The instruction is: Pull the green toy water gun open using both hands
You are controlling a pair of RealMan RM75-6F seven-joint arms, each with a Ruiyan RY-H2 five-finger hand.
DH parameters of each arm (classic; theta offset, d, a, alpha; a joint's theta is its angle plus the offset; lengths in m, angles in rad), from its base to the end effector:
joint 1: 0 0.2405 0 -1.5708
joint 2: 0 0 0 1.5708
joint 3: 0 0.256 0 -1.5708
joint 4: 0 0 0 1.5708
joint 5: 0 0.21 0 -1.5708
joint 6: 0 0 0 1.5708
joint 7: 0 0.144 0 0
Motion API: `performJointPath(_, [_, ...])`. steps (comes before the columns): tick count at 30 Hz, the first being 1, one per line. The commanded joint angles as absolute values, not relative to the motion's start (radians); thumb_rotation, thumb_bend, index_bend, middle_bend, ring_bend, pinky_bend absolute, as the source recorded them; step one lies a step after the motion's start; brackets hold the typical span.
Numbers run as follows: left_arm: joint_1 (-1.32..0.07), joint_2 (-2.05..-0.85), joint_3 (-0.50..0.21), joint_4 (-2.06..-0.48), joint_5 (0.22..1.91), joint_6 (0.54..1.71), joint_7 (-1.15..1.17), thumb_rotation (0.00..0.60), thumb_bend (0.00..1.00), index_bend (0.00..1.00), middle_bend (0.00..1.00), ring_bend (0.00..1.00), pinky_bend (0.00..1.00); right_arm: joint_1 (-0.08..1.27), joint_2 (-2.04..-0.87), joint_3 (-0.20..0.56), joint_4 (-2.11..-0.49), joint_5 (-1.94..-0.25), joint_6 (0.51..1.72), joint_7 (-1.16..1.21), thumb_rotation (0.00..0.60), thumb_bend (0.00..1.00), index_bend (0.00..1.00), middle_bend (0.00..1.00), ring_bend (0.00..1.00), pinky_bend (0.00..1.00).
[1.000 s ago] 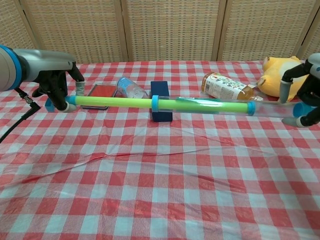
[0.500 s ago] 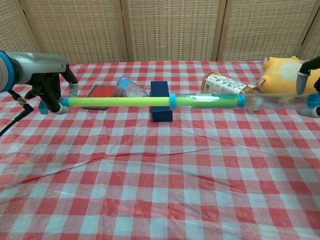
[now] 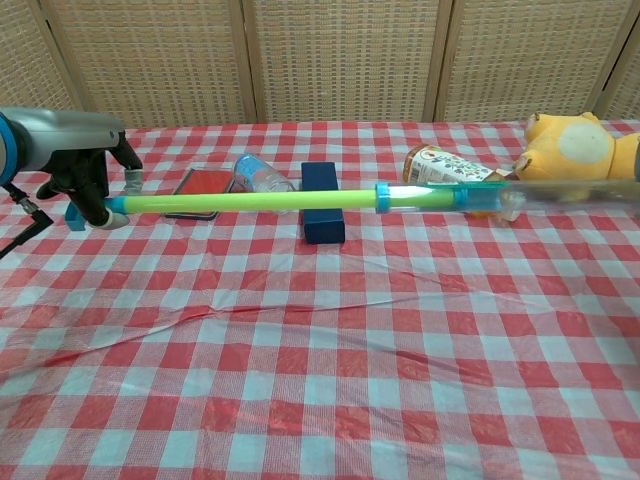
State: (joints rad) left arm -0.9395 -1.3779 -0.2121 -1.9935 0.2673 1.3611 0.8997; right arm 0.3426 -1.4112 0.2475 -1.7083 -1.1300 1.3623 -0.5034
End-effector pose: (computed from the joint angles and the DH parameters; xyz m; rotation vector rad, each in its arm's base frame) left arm -0.1165 0.3189 0.0387 -1.6349 -1.0824 -0.4841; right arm -0.2321 -0.2779 0.0810 1.3298 -0.9107 0.8581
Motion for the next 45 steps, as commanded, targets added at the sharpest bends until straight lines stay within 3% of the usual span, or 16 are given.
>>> performJointPath(1, [-0.936,-1.374,-0.209,-1.988,0.266,1.359,0.896,0.6,0.64,0.85,0.95,0.86,0.74,0.343,-1.405,0.251,-1.703,-1.122,1.36,-0.496,0.6,0.38,0.7,1.0,0.99,0.52])
performJointPath(24, [-0.928,-1.368,-0.193,-1.982,0.314,1.347,0.882,0.6,0.62,0.85,0.95,0.85,0.74,0.354,-1.372,0.266,-1.672,-1.066,1.356,-0.47,0.6,0.36,0.68,1.0,0.99,0.52])
performJointPath(26, [-0.932,-1.357,-0.177,-1.989,0.309,1.331,0.904,0.6,0.59,0.79,0.87,0.78,0.68,0.354,-1.369,0.261,-1.673,-1.061,1.351,-0.472,0.6,0.33,0.61,0.97,0.95,0.52])
performJointPath(28, [-0.946,-1.328,-0.161,-2.009,0.265,1.291,0.945,0.6,0.51,0.62,0.64,0.58,0.58,0.352,-1.36,0.255,-1.688,-1.045,1.342,-0.48,0.6,0.3,0.48,0.88,0.86,0.48])
performJointPath(30, [-0.957,-1.31,-0.155,-2.017,0.235,1.262,0.965,0.6,0.39,0.39,0.32,0.32,0.42,0.353,-1.353,0.251,-1.696,-1.035,1.332,-0.485,0.6,0.27,0.36,0.73,0.73,0.39])
performJointPath(32, [-0.968,-1.294,-0.152,-2.027,0.201,1.234,0.974,0.6,0.32,0.27,0.14,0.18,0.29,0.357,-1.347,0.244,-1.702,-1.015,1.317,-0.503,0.6,0.25,0.21,0.49,0.52,0.22])
performJointPath(33, [-0.97,-1.29,-0.152,-2.029,0.195,1.228,0.973,0.6,0.3,0.21,0.07,0.11,0.23,0.359,-1.346,0.243,-1.702,-1.008,1.316,-0.51,0.6,0.24,0.18,0.43,0.47,0.2])
performJointPath(35, [-0.972,-1.283,-0.15,-2.03,0.2,1.217,0.962,0.6,0.28,0.16,0.01,0.03,0.16,0.361,-1.349,0.242,-1.703,-0.995,1.31,-0.511,0.6,0.24,0.09,0.26,0.29,0.12])
performJointPath(38, [-0.967,-1.274,-0.145,-2.035,0.213,1.203,0.939,0.6,0.26,0.12,0.0,0.0,0.05,0.362,-1.353,0.237,-1.694,-0.992,1.306,-0.504,0.6,0.23,0.04,0.12,0.14,0.06])
performJointPath(45, [-0.878,-1.267,-0.123,-2.05,0.445,1.204,0.762,0.6,0.24,0.11,0.0,0.0,0.0,0.347,-1.347,0.21,-1.689,-1.023,1.305,-0.455,0.6,0.23,0.03,0.02,0.02,0.02])
